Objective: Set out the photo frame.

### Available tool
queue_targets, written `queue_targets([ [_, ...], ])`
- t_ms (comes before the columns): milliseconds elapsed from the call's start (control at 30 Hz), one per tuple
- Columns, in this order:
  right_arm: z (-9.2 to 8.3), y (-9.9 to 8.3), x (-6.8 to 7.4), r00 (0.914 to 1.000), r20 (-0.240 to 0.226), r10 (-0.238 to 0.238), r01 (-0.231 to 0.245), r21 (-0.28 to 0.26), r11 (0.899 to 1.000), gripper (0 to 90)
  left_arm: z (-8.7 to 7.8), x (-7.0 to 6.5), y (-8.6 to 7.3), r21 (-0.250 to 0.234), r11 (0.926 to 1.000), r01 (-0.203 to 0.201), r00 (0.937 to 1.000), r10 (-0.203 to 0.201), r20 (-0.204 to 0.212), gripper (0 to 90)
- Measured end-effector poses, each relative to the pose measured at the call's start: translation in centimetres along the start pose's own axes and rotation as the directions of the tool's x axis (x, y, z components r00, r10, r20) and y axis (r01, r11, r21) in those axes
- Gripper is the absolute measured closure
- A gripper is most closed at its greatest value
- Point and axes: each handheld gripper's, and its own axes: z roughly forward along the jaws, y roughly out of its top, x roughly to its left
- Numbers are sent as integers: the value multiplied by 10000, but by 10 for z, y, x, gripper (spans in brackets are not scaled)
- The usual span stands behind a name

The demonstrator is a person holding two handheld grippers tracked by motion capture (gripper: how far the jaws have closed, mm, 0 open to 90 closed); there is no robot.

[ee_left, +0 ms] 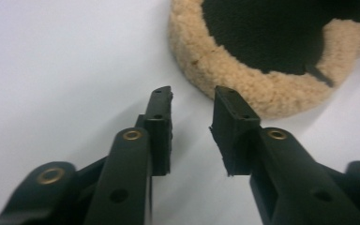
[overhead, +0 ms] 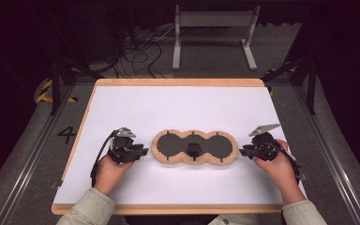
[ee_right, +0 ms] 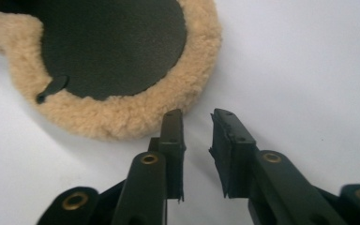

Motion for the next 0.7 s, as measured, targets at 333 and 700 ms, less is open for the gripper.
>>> queue_targets([
  [333,1,4,-2,9973,-556,475,-480,-84,9988,573,-8,0,-1,-511,9968,609,9956,-570,744,580],
  [700,12,8,6,9772,-1792,1137,-1115,221,9935,288,14,-7,6,562,9937,974,9835,-1047,1476,306],
])
